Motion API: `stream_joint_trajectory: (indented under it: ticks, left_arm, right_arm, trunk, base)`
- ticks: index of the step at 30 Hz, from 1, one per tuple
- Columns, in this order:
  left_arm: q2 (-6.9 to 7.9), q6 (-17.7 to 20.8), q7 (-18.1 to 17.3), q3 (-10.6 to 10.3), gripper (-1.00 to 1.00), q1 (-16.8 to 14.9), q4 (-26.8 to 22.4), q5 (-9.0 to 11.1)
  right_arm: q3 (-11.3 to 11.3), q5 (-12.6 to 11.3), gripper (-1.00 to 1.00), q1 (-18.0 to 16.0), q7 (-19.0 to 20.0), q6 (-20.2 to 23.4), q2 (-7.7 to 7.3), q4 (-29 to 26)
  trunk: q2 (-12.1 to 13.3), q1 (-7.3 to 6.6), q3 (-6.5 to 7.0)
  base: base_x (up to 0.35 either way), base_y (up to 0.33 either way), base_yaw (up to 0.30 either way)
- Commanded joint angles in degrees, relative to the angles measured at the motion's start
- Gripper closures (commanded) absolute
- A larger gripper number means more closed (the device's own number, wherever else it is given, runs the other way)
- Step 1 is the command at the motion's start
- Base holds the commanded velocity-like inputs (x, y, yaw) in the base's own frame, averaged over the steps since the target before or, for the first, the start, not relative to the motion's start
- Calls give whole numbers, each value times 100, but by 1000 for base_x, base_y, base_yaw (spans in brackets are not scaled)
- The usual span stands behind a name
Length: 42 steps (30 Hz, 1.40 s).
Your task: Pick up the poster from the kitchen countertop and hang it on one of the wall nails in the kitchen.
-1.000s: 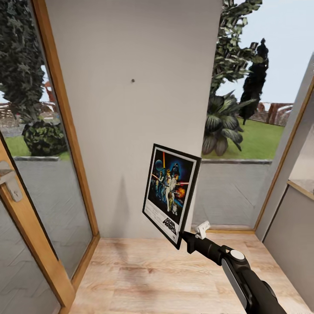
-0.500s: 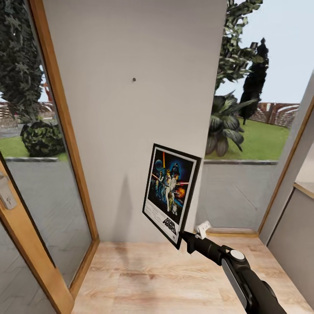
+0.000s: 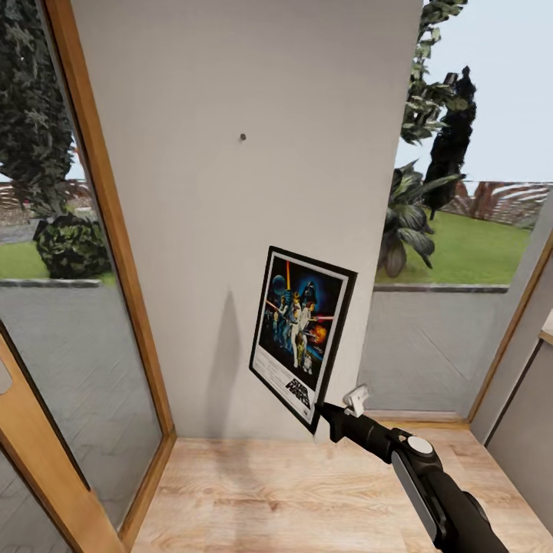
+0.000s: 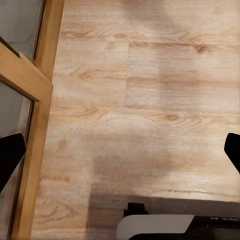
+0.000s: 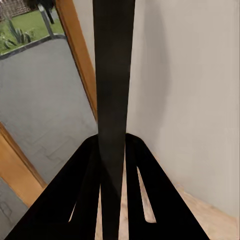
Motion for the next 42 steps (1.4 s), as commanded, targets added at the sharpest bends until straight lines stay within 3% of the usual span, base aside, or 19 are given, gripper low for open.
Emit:
stream_joint_trajectory:
  ticks: [1, 3, 7, 10, 16, 25, 27, 30, 34, 42]
  left_arm:
    - [-2, -11, -4, 13, -100, 3, -1, -21]
    - [-2, -11, -157, 18, -100, 3, 18, -12]
    - [-4, -6, -315, 18, -100, 3, 21, -14]
    - [-3, -5, -355, 18, -100, 3, 22, -14]
    - [-3, -4, -373, 19, -100, 3, 22, -14]
    - [-2, -4, -376, 19, -100, 3, 23, -14]
    - [-2, -4, -377, 19, -100, 3, 23, -14]
    - [-2, -4, -378, 19, -100, 3, 23, -14]
    - [-2, -4, -378, 19, -100, 3, 23, -14]
    - [-2, -6, -378, 19, -100, 3, 22, -14]
  right_arm:
    - [7, -64, 100, -1, 9, 66, -10, -53]
    - [9, -59, 100, -2, 23, 511, -28, -798]
    - [20, -58, 100, -43, 60, 1239, -30, -1421]
    - [27, -56, 100, -255, 389, 1729, -31, -1683]
    - [33, -50, 100, -986, 1116, 2419, -47, -1827]
    - [39, -50, 100, -2178, 1989, 3456, -295, -1842]
    - [84, -51, 100, -2523, 2081, 3778, -310, -1838]
    - [178, -53, 100, -2770, 2170, 3947, -315, -1834]
    - [507, -50, 100, -3294, 2384, 4101, -317, -1808]
    - [639, -49, 100, -3676, 2445, 4485, -318, -1779]
  trunk:
    - [-2, 2, -1]
    - [-2, 2, -1]
    - [-2, 2, -1]
    - [-2, 2, -1]
    - [-2, 2, -1]
    - [-2, 2, -1]
    - [-2, 2, -1]
    - [-2, 2, -1]
    - [-2, 2, -1]
    - [-2, 2, -1]
  base:
    - [4, 2, 0]
    - [0, 0, 0]
    - [0, 0, 0]
    - [0, 0, 0]
    - [0, 0, 0]
    - [0, 0, 0]
    - [0, 0, 0]
    - [0, 0, 0]
    - [0, 0, 0]
    - [0, 0, 0]
